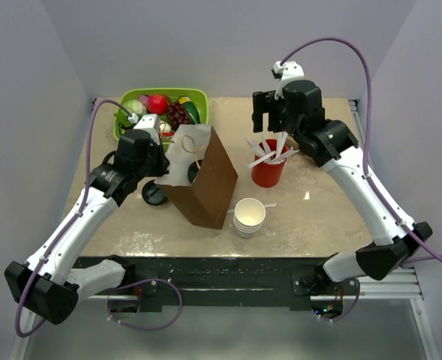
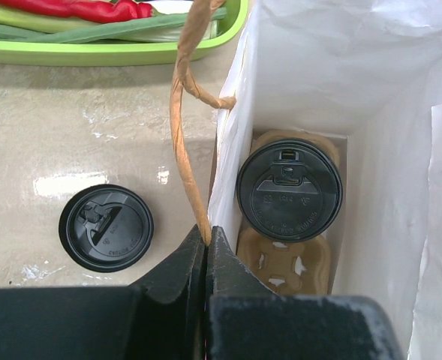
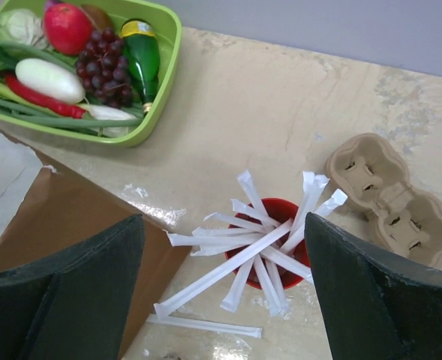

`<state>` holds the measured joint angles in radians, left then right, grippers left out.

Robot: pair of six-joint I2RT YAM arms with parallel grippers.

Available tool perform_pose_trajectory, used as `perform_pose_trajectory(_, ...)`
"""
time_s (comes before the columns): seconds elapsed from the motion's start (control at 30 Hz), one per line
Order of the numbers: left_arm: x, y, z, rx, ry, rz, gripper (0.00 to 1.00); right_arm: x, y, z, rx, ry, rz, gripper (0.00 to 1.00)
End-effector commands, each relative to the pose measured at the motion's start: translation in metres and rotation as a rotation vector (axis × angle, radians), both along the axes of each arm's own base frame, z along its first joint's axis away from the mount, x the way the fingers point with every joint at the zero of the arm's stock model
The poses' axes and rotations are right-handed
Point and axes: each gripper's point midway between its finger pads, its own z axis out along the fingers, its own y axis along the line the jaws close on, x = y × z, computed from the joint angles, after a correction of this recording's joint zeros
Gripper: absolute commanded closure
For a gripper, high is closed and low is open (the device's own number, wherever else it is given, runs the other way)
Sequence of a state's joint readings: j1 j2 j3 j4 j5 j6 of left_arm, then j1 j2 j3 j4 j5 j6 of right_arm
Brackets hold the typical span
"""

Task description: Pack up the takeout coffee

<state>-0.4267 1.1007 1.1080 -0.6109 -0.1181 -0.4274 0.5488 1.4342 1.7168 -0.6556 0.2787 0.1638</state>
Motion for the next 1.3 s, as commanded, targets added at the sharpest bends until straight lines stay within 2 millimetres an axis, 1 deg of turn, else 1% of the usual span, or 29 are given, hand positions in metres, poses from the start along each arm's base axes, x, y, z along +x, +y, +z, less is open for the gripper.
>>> perform_pose_trajectory(0.0,0.005,-0.003,0.020,-0.033,-0.046,0.003,0.99,0.002,0.010,-0.007,-0.024,-0.001,0.060,0.14)
perform_pose_trajectory(0.07,0.004,-0.002,0.023,-0.037,-0.056,0.003,0.99,-0.002,0.027,-0.014,-0.051,0.004,0.193,0.17)
perform_pose_trajectory(0.1,0.004,-0.003,0.025,-0.040,-0.062,0.003,0.99,-0.004,0.033,-0.023,-0.067,0.013,0.244,0.19)
perform_pose_trajectory(0.13,0.004,-0.002,0.027,-0.041,-0.064,0.003,0.99,-0.005,0.037,-0.027,-0.071,0.014,0.274,0.20)
perform_pose_trajectory(0.17,0.003,-0.002,0.028,-0.042,-0.065,0.002,0.99,-0.006,0.045,-0.027,-0.076,-0.005,0.329,0.20)
perform_pose_trajectory(0.2,0.003,-0.002,0.031,-0.043,-0.070,0.003,1.00,-0.005,0.044,-0.033,-0.089,0.001,0.333,0.20)
perform_pose_trajectory(0.3,0.003,-0.002,0.035,-0.048,-0.080,0.003,1.00,-0.005,0.052,-0.042,-0.109,0.010,0.389,0.21)
perform_pose_trajectory(0.43,0.002,0.000,0.040,-0.050,-0.097,0.009,1.00,-0.003,0.053,-0.059,-0.153,0.038,0.414,0.20)
perform_pose_trajectory(0.53,0.002,0.002,0.041,-0.046,-0.104,0.017,1.00,0.000,0.052,-0.066,-0.174,0.050,0.407,0.20)
perform_pose_trajectory(0.67,0.002,0.004,0.043,-0.040,-0.108,0.027,1.00,0.001,0.052,-0.066,-0.185,0.036,0.415,0.21)
perform_pose_trajectory(0.77,0.002,0.006,0.041,-0.036,-0.107,0.036,1.00,0.004,0.047,-0.067,-0.212,0.011,0.402,0.20)
perform_pose_trajectory(0.87,0.002,0.006,0.041,-0.034,-0.104,0.034,1.00,0.004,0.045,-0.074,-0.251,0.008,0.417,0.20)
perform_pose_trajectory(1.07,0.001,0.006,0.041,-0.036,-0.108,0.031,0.94,0.005,0.043,-0.082,-0.262,0.026,0.410,0.20)
perform_pose_trajectory(1.1,0.000,0.006,0.041,-0.036,-0.108,0.031,0.93,0.007,0.040,-0.082,-0.267,0.029,0.387,0.20)
perform_pose_trajectory(1.13,0.000,0.006,0.041,-0.036,-0.108,0.031,0.90,0.007,0.041,-0.080,-0.265,0.028,0.386,0.21)
perform_pose_trajectory(1.2,0.000,0.006,0.040,-0.037,-0.106,0.028,0.86,0.006,0.038,-0.082,-0.268,0.036,0.377,0.22)
perform_pose_trajectory(1.23,0.000,0.006,0.039,-0.037,-0.103,0.027,0.80,0.005,0.038,-0.080,-0.268,0.031,0.379,0.22)
perform_pose_trajectory(1.27,0.000,0.005,0.040,-0.038,-0.104,0.025,0.79,0.005,0.037,-0.080,-0.271,0.030,0.375,0.22)
